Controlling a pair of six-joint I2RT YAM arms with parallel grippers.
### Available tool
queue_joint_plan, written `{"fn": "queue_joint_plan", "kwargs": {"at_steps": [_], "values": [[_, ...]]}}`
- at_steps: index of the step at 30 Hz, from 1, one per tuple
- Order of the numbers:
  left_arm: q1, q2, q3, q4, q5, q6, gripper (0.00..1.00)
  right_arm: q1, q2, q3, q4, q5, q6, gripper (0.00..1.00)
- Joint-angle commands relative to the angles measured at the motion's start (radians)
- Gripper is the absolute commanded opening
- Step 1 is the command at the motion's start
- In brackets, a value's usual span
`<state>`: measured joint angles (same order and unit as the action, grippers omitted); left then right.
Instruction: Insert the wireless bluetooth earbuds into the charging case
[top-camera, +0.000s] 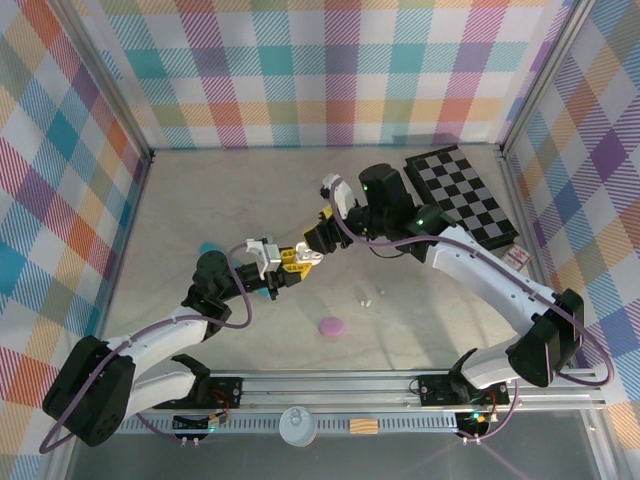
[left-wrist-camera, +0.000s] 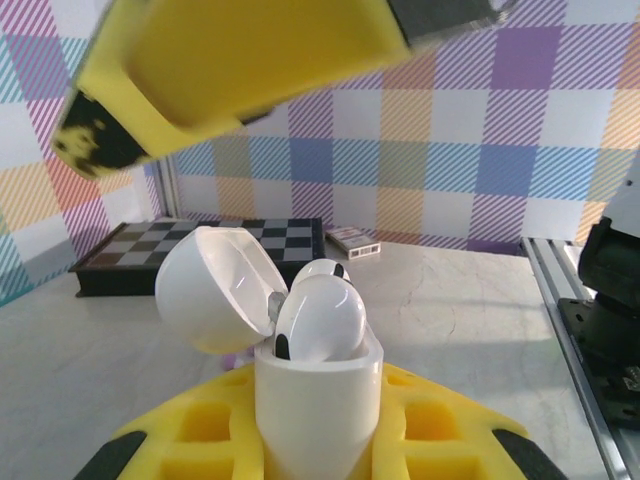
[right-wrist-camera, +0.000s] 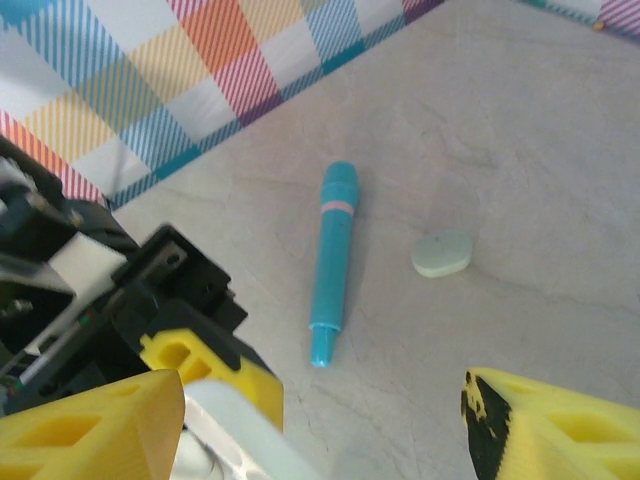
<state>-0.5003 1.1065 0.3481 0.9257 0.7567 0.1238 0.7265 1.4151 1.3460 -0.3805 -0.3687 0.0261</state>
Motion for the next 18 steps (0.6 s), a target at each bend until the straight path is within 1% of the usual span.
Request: {"fn": "queue_joint_plan", "kwargs": {"at_steps": [1, 4, 7, 8, 14, 18], "values": [[0.018, 0.034, -0.017, 0.181, 0.078, -0.008, 0.0, -0.007, 0.016, 0.034, 0.034, -0.044, 0.051, 0.73], [0.032, 0.083, -0.021, 0.302, 0.114, -0.064, 0.0, -0.014, 0.035, 0.054, -0.002, -0.038, 0.067, 0.72], [0.036, 0.121, -0.013, 0.376, 0.143, -0.1, 0.0, -0.016, 0.064, 0.084, -0.076, -0.033, 0.043, 0.73], [0.037, 0.131, -0.009, 0.383, 0.138, -0.108, 0.0, -0.016, 0.072, 0.093, -0.1, -0.032, 0.03, 0.73], [0.04, 0.131, -0.002, 0.357, 0.119, -0.093, 0.0, -0.018, 0.093, 0.102, -0.18, -0.04, -0.033, 0.74], [0.042, 0.112, 0.0, 0.286, 0.091, -0.061, 0.0, -0.016, 0.068, 0.083, -0.195, -0.058, -0.077, 0.75]]}}
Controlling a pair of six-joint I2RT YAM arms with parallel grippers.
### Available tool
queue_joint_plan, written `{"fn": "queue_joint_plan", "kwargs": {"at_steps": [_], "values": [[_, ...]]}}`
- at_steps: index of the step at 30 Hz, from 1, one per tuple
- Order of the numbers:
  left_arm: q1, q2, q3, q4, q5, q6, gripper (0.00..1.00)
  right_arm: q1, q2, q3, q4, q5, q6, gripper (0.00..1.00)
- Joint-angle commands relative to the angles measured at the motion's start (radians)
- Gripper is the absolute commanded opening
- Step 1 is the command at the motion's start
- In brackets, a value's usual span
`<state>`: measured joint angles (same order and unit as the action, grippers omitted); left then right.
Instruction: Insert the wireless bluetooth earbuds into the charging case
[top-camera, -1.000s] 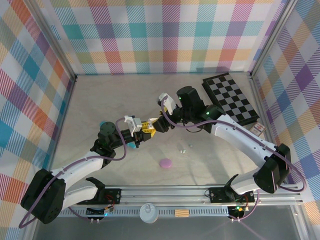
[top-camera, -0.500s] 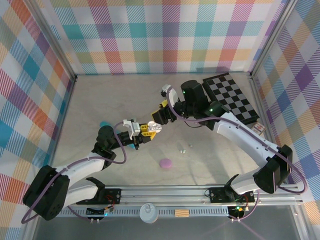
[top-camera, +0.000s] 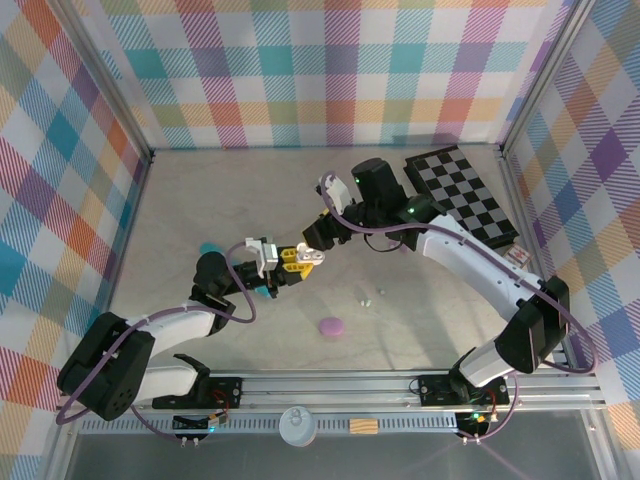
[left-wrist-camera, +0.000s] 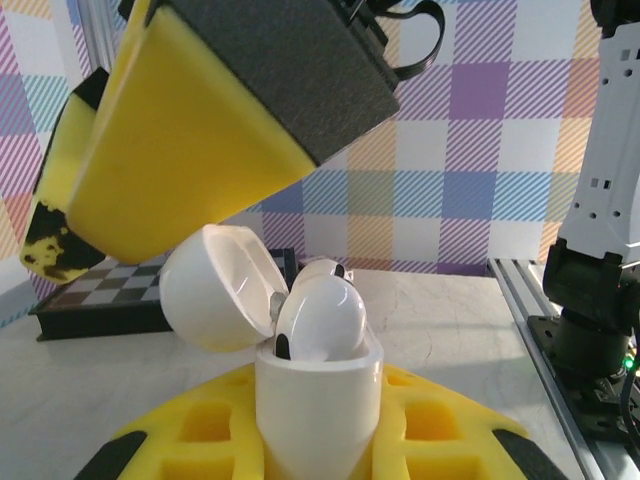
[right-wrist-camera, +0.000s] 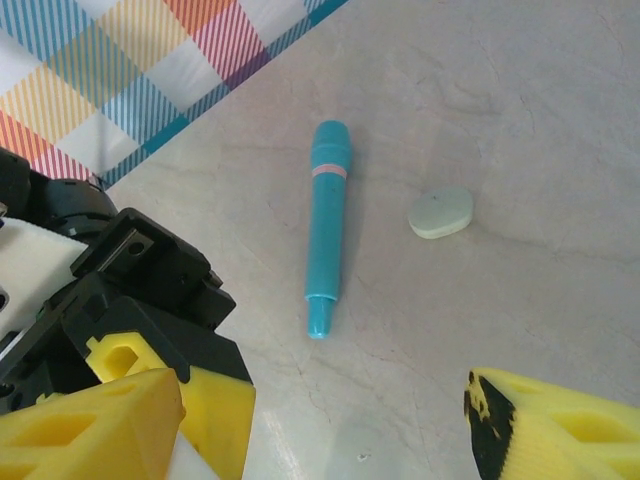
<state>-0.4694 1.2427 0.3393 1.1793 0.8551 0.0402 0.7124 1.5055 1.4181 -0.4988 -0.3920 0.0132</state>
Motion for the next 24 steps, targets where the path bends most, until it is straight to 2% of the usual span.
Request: {"fn": "queue_joint_plan", "kwargs": {"at_steps": [1, 5, 8, 11, 14, 17, 19, 24], "values": [[0.011, -0.029, 0.009, 0.017, -0.015, 0.03, 0.0, -0.003, -0.03, 0.004, -0.083, -0.041, -0.075, 0.75], [0.014, -0.053, 0.011, -0.041, -0.055, 0.054, 0.0, -0.002, -0.053, -0.009, -0.126, -0.084, -0.103, 0.75], [0.015, -0.077, 0.028, -0.143, -0.065, 0.101, 0.0, -0.002, -0.08, -0.03, -0.117, -0.082, -0.136, 0.75], [0.014, -0.097, 0.033, -0.203, -0.064, 0.13, 0.0, -0.004, -0.117, -0.062, -0.061, -0.026, -0.119, 0.75], [0.014, -0.117, 0.039, -0.234, -0.035, 0.133, 0.0, -0.011, -0.172, -0.128, 0.034, -0.03, -0.15, 0.76], [0.014, -0.146, 0.061, -0.302, 0.026, 0.138, 0.0, -0.021, -0.234, -0.224, 0.116, -0.121, -0.281, 0.77], [0.014, -0.171, 0.077, -0.36, 0.068, 0.148, 0.0, -0.02, -0.253, -0.253, 0.094, -0.212, -0.398, 0.76], [0.014, -0.223, 0.122, -0.503, 0.127, 0.18, 0.0, -0.021, -0.208, -0.205, -0.02, -0.3, -0.542, 0.7]]}}
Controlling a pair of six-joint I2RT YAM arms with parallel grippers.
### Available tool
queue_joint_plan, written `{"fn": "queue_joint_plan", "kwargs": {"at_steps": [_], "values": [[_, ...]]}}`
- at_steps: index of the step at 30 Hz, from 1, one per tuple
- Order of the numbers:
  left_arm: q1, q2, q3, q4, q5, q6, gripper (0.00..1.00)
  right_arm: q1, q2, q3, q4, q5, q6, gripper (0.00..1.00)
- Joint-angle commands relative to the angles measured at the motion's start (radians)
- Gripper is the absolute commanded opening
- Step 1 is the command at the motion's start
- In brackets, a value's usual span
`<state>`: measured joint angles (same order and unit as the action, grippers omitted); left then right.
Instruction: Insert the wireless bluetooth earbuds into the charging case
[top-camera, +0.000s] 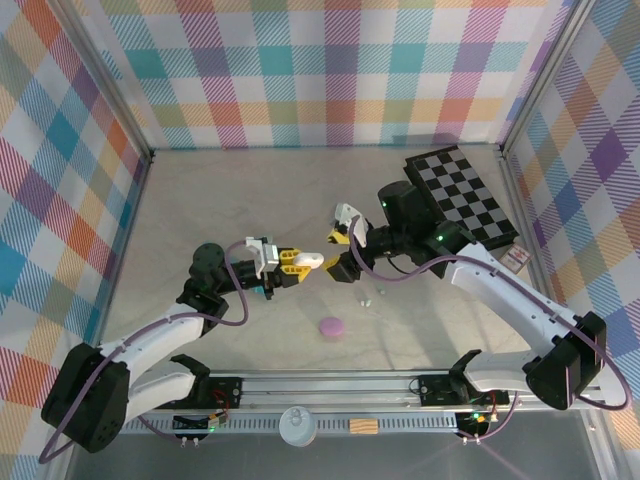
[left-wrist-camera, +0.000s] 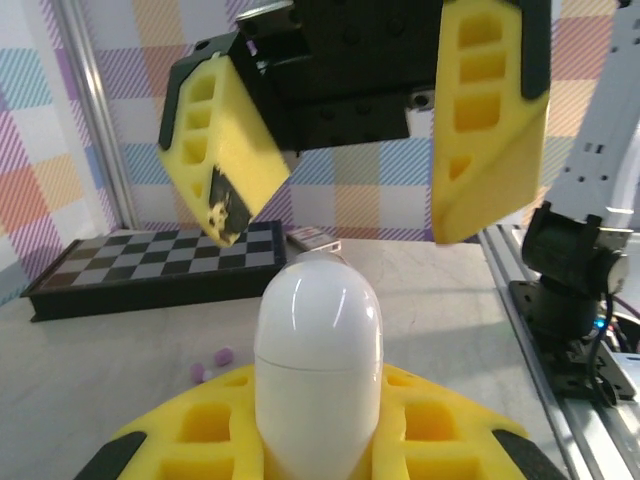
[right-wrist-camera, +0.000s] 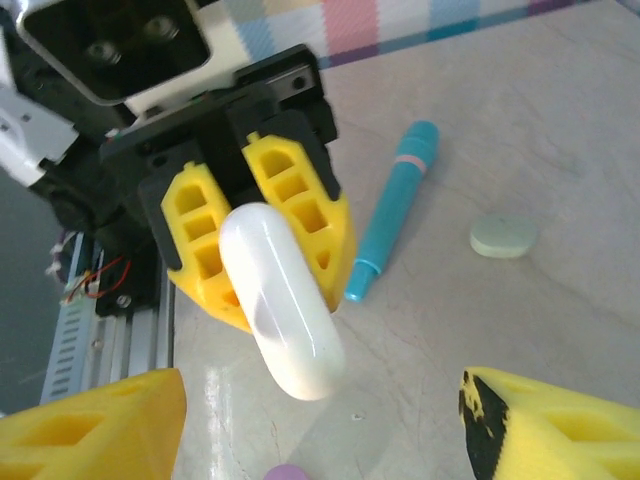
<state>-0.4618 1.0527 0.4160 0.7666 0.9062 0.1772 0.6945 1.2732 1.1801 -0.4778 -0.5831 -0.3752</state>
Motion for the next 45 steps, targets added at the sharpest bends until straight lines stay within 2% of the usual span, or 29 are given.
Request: {"fn": "queue_joint_plan", "kwargs": {"at_steps": [1, 4, 6, 11, 18, 24, 27, 29, 32, 33, 34, 39, 42, 43, 45], "values": [[0.006, -0.042, 0.048, -0.102, 0.077, 0.043, 0.0, -0.002, 0.033, 0.037, -0.045, -0.11, -0.169, 0.69], [0.006, -0.058, 0.058, -0.134, 0.084, 0.045, 0.0, -0.001, 0.047, 0.035, -0.027, -0.115, -0.203, 0.64], [0.006, -0.062, 0.063, -0.148, 0.089, 0.044, 0.0, 0.0, 0.054, 0.03, -0.009, -0.115, -0.217, 0.56], [0.003, -0.063, 0.069, -0.159, 0.091, 0.044, 0.0, 0.009, 0.072, 0.027, 0.033, -0.129, -0.22, 0.43], [0.003, -0.055, 0.078, -0.152, 0.077, 0.044, 0.0, 0.019, 0.107, 0.036, 0.024, -0.155, -0.232, 0.41], [0.003, -0.061, 0.076, -0.158, 0.065, 0.049, 0.01, 0.019, 0.115, 0.035, 0.033, -0.163, -0.217, 0.25], [0.003, -0.074, 0.068, -0.156, 0.03, 0.062, 0.08, 0.019, 0.107, 0.032, 0.034, -0.147, -0.212, 0.23], [0.003, -0.087, 0.057, -0.144, -0.01, 0.066, 0.26, 0.02, 0.098, 0.023, 0.053, -0.131, -0.199, 0.19], [0.003, -0.109, 0.043, -0.131, -0.057, 0.074, 0.43, 0.014, 0.094, 0.013, 0.079, -0.11, -0.173, 0.15], [0.003, -0.114, 0.043, -0.133, -0.071, 0.074, 0.58, 0.012, 0.095, 0.009, 0.091, -0.104, -0.16, 0.15], [0.003, -0.119, 0.041, -0.142, -0.089, 0.082, 0.99, 0.005, 0.096, 0.002, 0.107, -0.094, -0.141, 0.15], [0.0, -0.166, 0.014, -0.159, -0.171, 0.142, 1.0, -0.043, 0.115, -0.053, 0.24, -0.008, 0.025, 0.15], [-0.031, -0.201, 0.026, -0.289, -0.239, 0.276, 1.0, -0.1, 0.171, -0.064, 0.316, 0.077, 0.222, 0.14], [-0.049, -0.207, 0.037, -0.348, -0.269, 0.332, 1.0, -0.125, 0.199, -0.062, 0.337, 0.106, 0.331, 0.14], [-0.082, -0.207, 0.045, -0.407, -0.333, 0.4, 1.0, -0.178, 0.27, -0.043, 0.359, 0.098, 0.502, 0.1]]}}
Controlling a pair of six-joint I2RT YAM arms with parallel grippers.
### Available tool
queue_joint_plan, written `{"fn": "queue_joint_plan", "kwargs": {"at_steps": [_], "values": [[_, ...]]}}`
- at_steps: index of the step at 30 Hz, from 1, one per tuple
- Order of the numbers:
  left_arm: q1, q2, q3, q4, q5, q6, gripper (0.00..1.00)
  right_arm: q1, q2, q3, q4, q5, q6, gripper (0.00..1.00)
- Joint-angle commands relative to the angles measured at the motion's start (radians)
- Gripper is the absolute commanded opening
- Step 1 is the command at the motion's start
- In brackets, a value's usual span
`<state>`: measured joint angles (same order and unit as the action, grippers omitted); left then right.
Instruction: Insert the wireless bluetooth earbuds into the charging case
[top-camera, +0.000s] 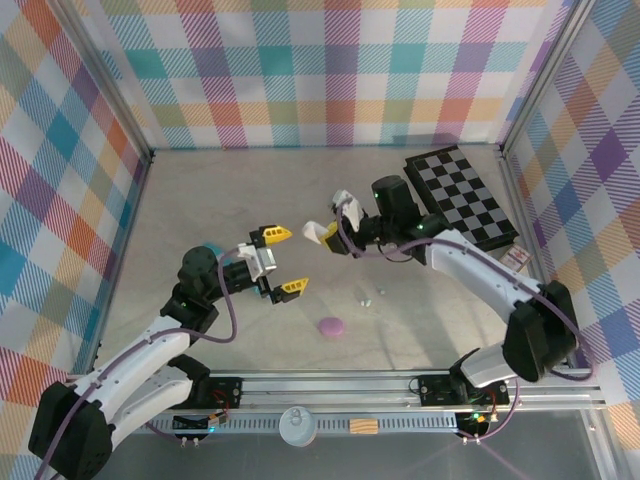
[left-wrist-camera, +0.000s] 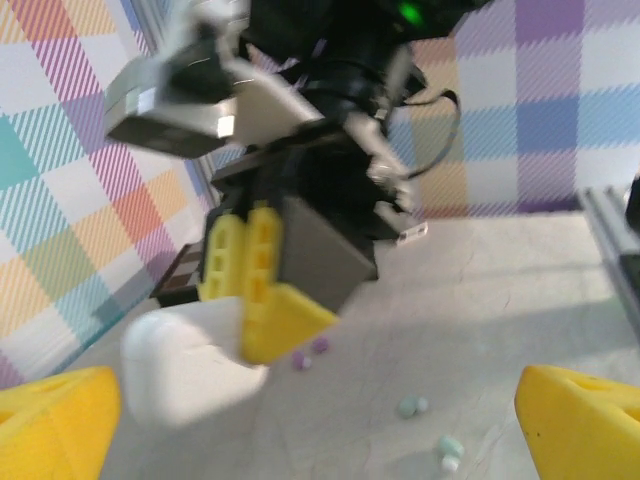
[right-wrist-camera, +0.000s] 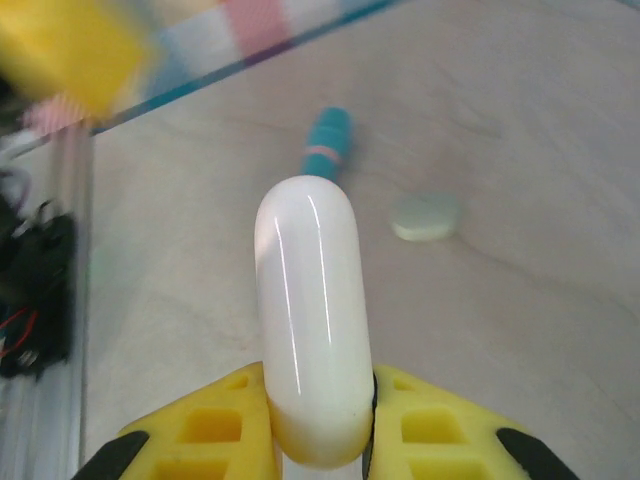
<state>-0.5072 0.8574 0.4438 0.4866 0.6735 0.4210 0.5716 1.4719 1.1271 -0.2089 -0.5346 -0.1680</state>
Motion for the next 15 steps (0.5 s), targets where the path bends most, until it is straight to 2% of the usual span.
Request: {"fn": "queue_joint_plan", "kwargs": {"at_steps": [1, 2, 4, 8, 15], "values": [[-0.051, -0.009, 0.015, -0.134, -0.131, 0.173, 1.0, -0.073, 0.108, 0.021, 0.1, 0.066, 0.378, 0.08], [-0.063, -0.003, 0.011, -0.134, -0.163, 0.183, 1.0, -0.088, 0.149, 0.033, 0.103, 0.089, 0.442, 0.06], [-0.082, 0.017, 0.007, -0.146, -0.231, 0.202, 1.0, -0.098, 0.229, 0.077, 0.084, 0.091, 0.496, 0.09], [-0.108, 0.045, 0.006, -0.182, -0.336, 0.242, 1.0, -0.113, 0.386, 0.178, 0.049, 0.136, 0.65, 0.07], [-0.114, 0.065, 0.0, -0.196, -0.355, 0.248, 1.0, -0.134, 0.622, 0.355, 0.054, 0.125, 0.768, 0.08]]}}
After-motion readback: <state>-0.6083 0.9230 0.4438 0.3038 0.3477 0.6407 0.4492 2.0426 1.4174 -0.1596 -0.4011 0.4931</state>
